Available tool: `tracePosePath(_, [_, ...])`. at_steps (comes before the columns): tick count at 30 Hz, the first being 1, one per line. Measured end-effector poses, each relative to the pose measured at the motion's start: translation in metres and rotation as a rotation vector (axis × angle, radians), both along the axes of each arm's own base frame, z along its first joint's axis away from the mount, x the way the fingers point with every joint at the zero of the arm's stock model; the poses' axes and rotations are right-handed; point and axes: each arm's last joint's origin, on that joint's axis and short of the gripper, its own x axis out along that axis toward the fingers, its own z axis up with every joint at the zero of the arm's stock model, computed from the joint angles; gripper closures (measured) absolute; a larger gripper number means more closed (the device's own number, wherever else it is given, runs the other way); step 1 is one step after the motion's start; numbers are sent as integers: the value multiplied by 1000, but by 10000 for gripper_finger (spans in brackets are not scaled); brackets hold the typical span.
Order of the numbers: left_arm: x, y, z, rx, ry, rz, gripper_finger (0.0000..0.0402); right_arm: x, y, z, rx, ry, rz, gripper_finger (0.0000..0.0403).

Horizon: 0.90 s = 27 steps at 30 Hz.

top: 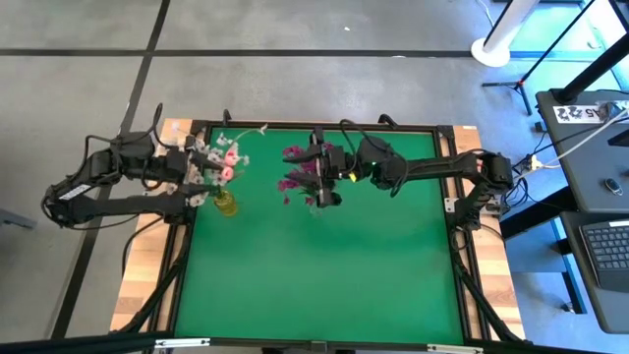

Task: Sort flowers into vase by color
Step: Put the white flowers into the yellow vase

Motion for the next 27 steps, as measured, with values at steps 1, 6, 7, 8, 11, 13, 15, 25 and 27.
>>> tracePosePath(1, [0, 0, 0, 0, 0, -1, 176, 0, 0, 1, -3, -4, 0, 240])
tracePosePath(6, [0, 0, 0, 2, -1, -3, 221, 1, 0, 2, -9, -3, -18, 240])
tracePosePath(7, [0, 0, 0, 2, -4, -3, 229, 1, -1, 1, -7, -1, -23, 240])
tracePosePath(8, [0, 0, 1, 4, -9, -4, 238, 1, -1, 1, -7, 2, -29, 240])
tracePosePath(11, [1, 0, 4, 20, -45, -7, 262, 1, -1, 0, -8, 13, -30, 240])
tracePosePath(13, [1, 0, 8, 28, -71, -7, 275, 1, -1, 0, -8, 13, -30, 240])
tracePosePath(15, [0, 0, 15, 42, -117, -9, 283, 1, -1, 0, -8, 16, -30, 240])
tracePosePath(25, [-17, -5, 48, 90, -257, -9, 257, 2, -1, -3, -5, 51, -29, 240])
tracePosePath(27, [-20, -6, 54, 95, -286, -8, 249, 2, -1, -4, -4, 62, -29, 240])
